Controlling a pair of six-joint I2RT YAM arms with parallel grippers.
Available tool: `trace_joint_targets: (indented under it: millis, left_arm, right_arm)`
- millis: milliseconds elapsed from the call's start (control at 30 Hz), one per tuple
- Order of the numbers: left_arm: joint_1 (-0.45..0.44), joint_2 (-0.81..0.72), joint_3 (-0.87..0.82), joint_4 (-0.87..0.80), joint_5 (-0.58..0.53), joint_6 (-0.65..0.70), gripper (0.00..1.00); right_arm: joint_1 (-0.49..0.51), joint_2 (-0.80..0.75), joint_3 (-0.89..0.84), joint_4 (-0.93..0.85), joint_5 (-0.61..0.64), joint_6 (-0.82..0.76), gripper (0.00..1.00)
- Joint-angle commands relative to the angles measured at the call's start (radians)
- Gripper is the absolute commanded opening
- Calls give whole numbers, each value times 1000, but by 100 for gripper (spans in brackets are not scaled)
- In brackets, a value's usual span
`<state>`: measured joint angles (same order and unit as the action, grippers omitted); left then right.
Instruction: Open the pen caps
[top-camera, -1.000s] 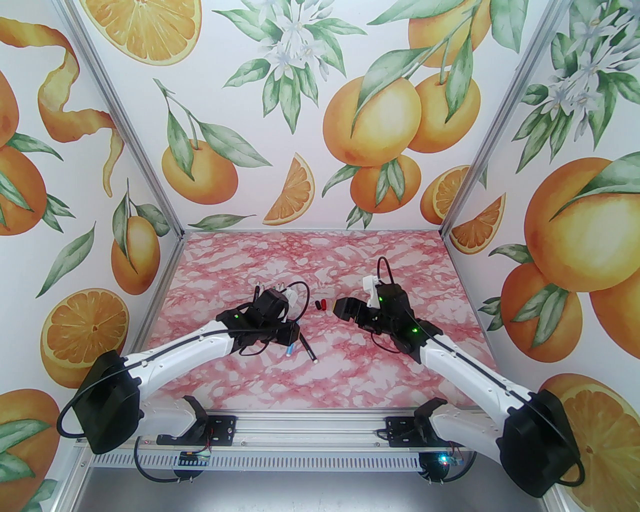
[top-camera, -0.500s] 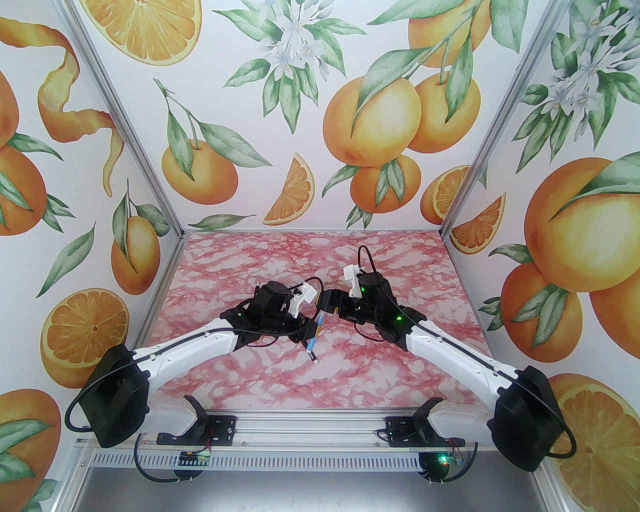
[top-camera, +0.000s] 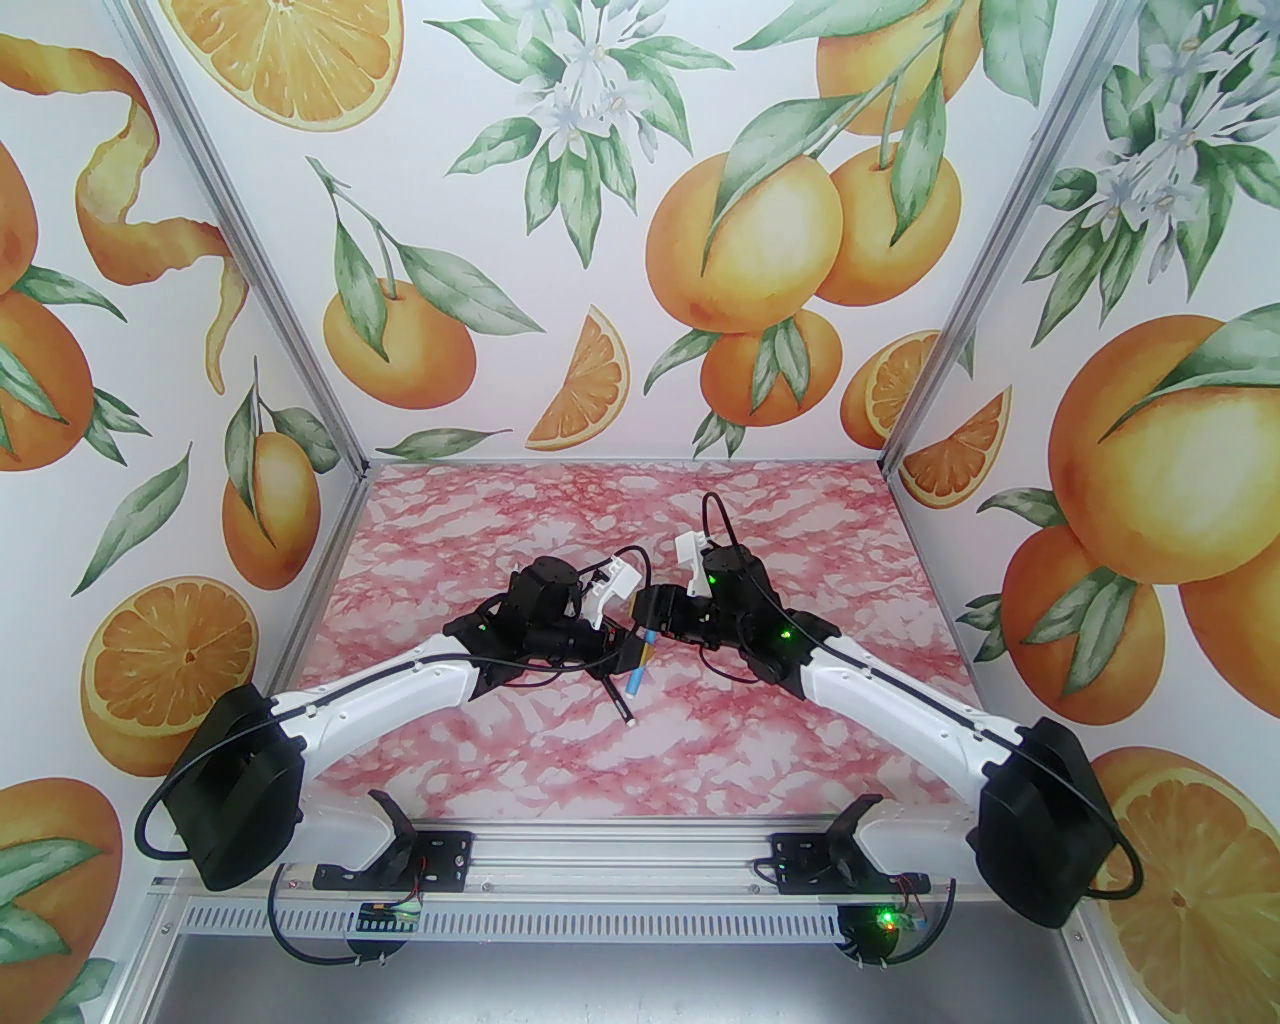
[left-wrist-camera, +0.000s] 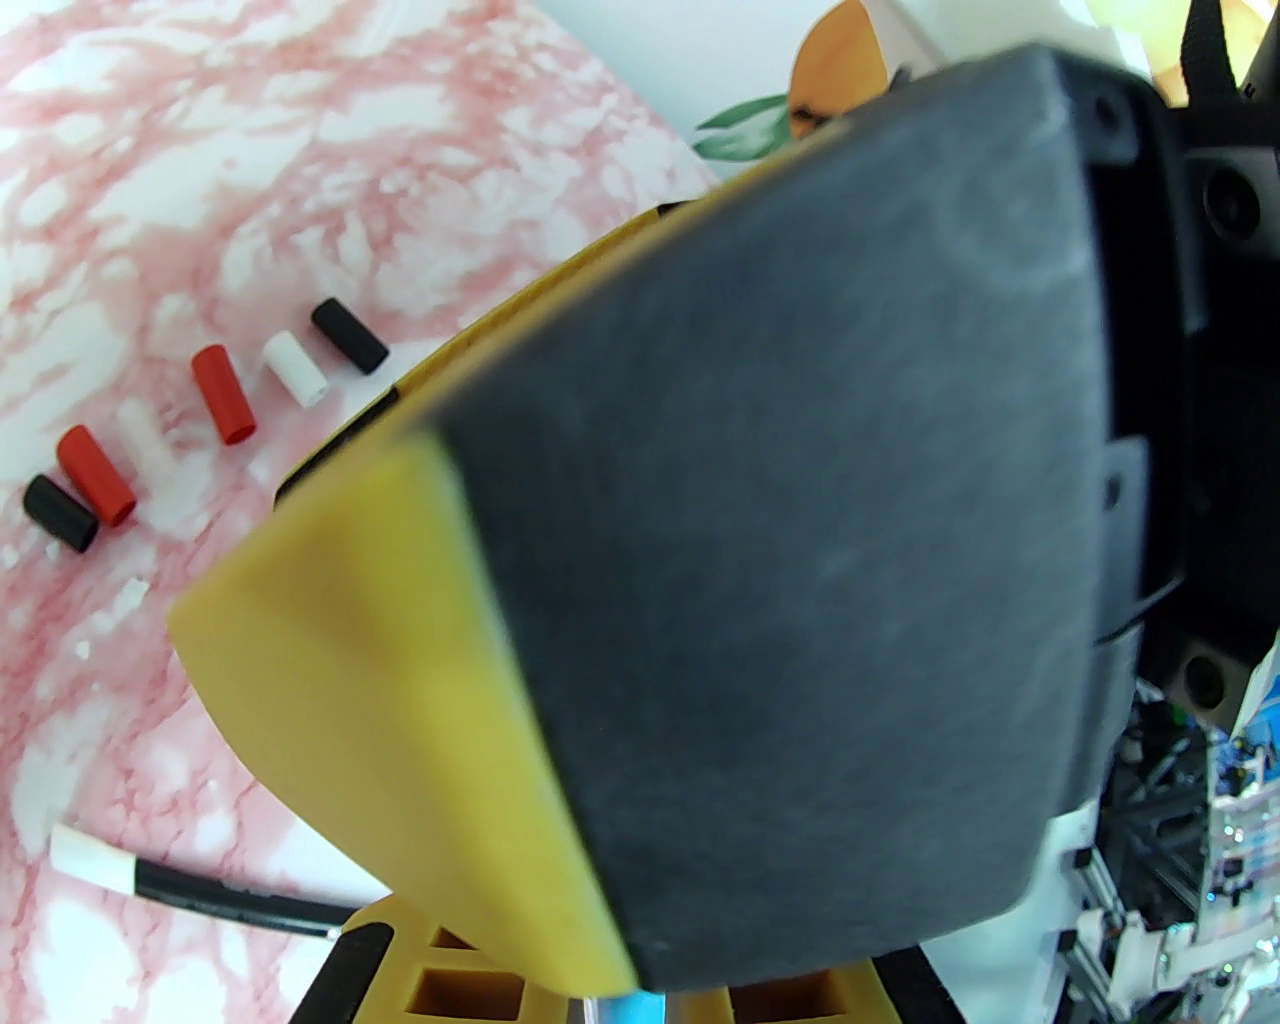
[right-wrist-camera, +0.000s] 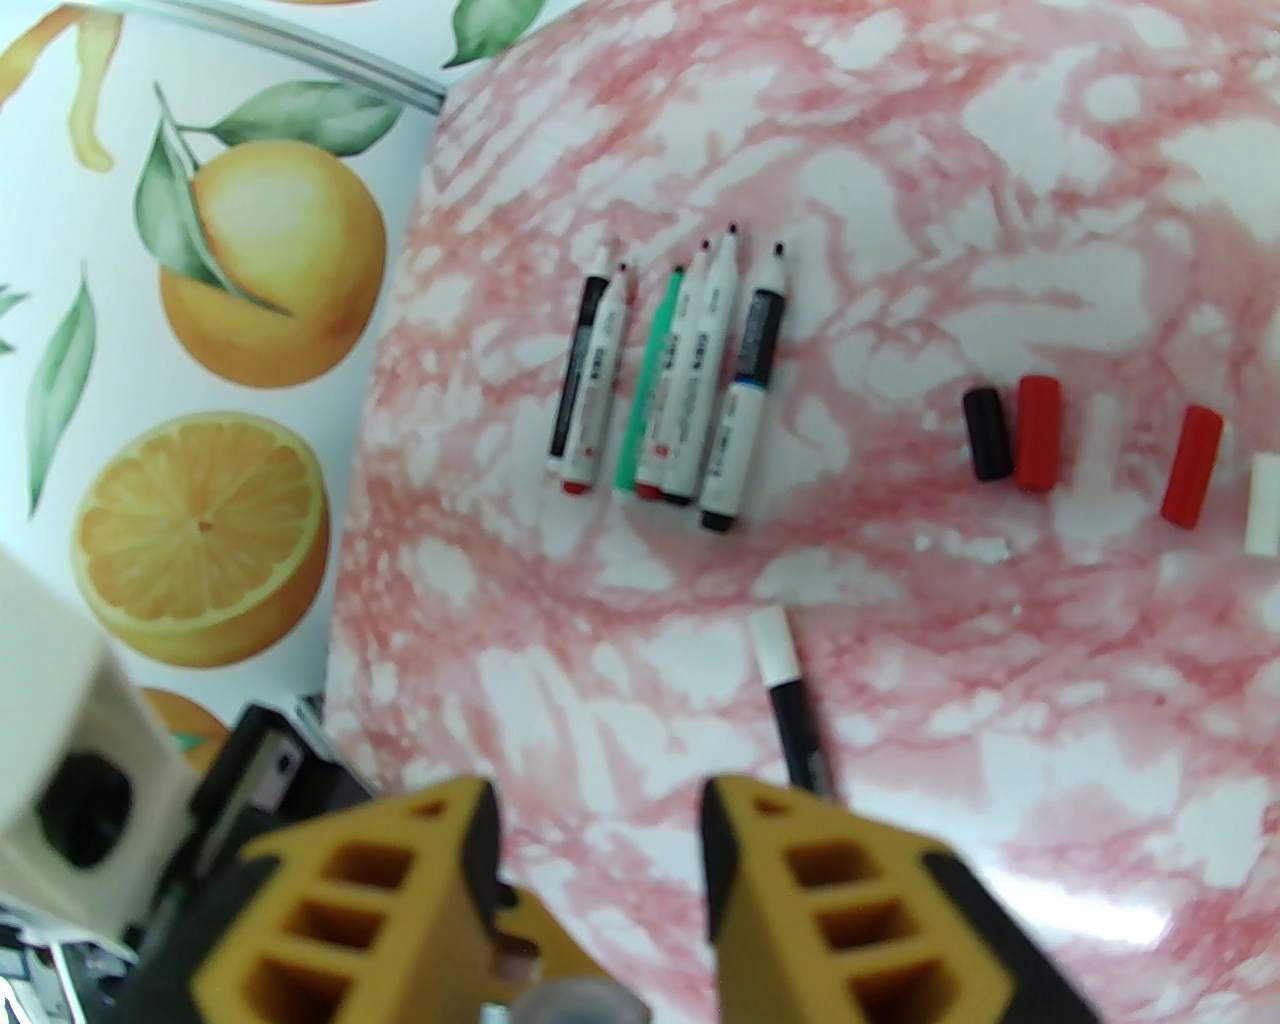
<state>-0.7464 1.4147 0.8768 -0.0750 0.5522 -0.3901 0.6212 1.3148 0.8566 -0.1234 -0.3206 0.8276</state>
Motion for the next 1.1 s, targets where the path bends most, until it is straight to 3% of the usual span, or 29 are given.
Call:
trace_joint_targets:
  millis: [0,333,500,767,833,933,1067]
  left_arm:
    - [5,7,19,37,16,-7,14]
    - [5,4,7,51,9,-21,16]
    - [-8,19,-30,153,57,-71,32]
    - [-38,52,-49,223,60,-100,33]
    - [-45,59,-50,224,53,-100,29]
    - [-50,57,-53,218,29,-99,12]
    - [-63,36,-59,194,-43,-81,6]
  right_arm:
    - [7,0,9,-2,23,-9,31]
    - [7,-12,-2,1,28,-13,13]
    - [6,-36,-15,29,28,6,12]
    - [6,-43,-24,99,-17,46,11]
    - [6,-44,-28,111,-21,52,11]
    - [6,-43,-33,109,-9,53,10]
    - [3,-53,-40,58,84,76,8]
